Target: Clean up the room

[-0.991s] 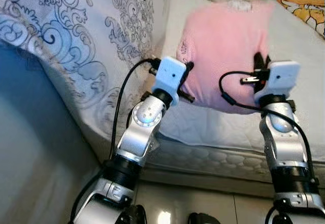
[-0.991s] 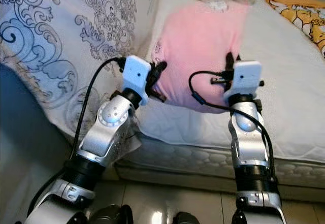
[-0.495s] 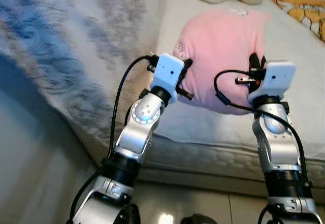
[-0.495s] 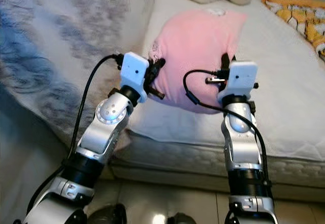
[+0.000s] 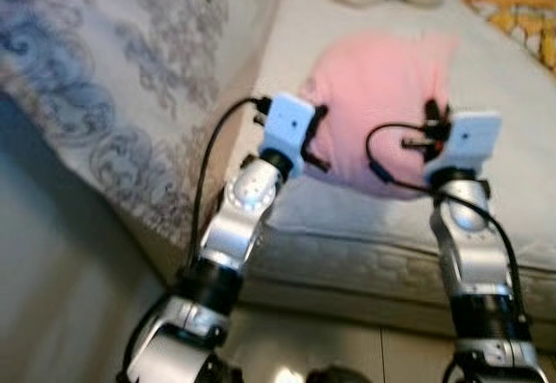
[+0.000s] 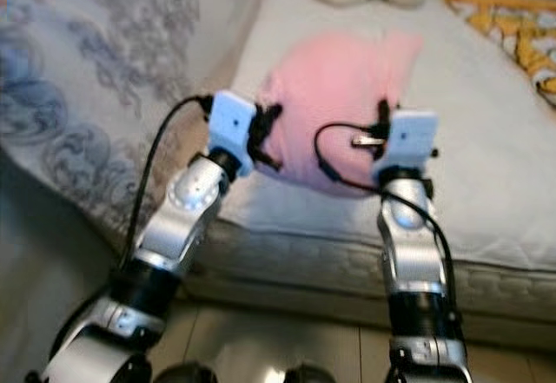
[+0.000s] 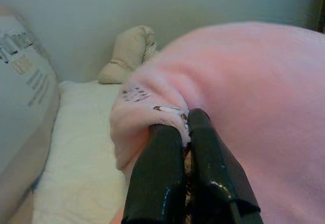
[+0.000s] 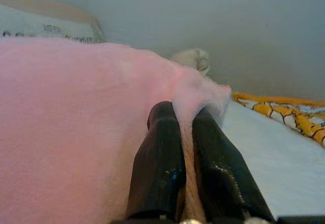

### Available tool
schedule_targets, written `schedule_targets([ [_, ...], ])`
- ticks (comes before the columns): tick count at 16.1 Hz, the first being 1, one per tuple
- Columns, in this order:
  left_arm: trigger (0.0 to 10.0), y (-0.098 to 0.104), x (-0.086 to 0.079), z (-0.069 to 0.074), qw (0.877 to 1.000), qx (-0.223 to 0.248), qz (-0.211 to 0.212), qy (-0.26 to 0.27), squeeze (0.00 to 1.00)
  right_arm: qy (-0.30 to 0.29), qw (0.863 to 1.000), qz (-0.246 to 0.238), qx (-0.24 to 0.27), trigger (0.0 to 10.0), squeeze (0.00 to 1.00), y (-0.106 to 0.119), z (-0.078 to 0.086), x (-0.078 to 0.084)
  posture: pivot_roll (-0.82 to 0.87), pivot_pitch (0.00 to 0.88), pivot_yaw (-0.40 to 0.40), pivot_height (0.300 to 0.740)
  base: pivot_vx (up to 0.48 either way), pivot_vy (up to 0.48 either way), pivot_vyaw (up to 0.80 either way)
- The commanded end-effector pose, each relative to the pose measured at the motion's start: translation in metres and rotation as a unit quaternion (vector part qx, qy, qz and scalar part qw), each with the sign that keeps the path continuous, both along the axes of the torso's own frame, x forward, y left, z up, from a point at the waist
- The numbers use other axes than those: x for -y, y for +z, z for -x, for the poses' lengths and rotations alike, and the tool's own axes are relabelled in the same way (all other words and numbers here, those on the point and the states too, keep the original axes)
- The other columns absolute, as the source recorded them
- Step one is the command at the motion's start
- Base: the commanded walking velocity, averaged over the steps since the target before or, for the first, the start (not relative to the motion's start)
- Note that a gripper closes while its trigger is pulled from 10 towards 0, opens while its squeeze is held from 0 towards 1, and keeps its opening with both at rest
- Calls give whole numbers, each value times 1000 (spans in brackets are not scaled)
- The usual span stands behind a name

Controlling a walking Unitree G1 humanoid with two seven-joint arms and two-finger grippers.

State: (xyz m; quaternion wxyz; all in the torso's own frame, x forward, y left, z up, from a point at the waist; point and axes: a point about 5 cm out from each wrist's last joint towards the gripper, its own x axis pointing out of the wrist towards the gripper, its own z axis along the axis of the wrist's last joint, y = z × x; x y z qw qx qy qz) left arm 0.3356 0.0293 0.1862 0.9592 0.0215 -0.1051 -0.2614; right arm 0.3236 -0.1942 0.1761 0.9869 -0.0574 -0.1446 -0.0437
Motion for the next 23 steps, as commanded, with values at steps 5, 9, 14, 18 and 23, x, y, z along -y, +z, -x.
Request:
schedule_targets([
  [5, 10000, 16, -4, -7, 1000, 19, 13, 4, 0, 12, 1000, -10, 13, 10000, 0, 7, 1, -7, -52, 0, -13, 740, 183, 0, 0],
  [9, 10000, 17, 0, -5, 1000, 19, 13, 6, 0, 16, 1000, -8, 8, 10000, 0, 6, 1, -8, -54, 0, -10, 740, 480, 0, 0],
  [14, 10000, 17, -1, -6, 1000, 16, 11, 16, 0, 19, 1000, -3, 3, 10000, 0, 6, -1, -8, -48, 0, -13, 740, 480, 0, 0],
  [18, 10000, 14, -3, -9, 999, 6, 1, 33, 0, 38, 999, 1, -12, 10000, 0, 2, -5, -13, -44, 0, -15, 740, 480, 0, 0],
  [23, 10000, -8, -14, -40, 992, -66, -26, 108, 0, 90, 991, 2, -95, 10000, 0, -17, -31, -16, -36, 0, -32, 740, 0, 0, 0],
])
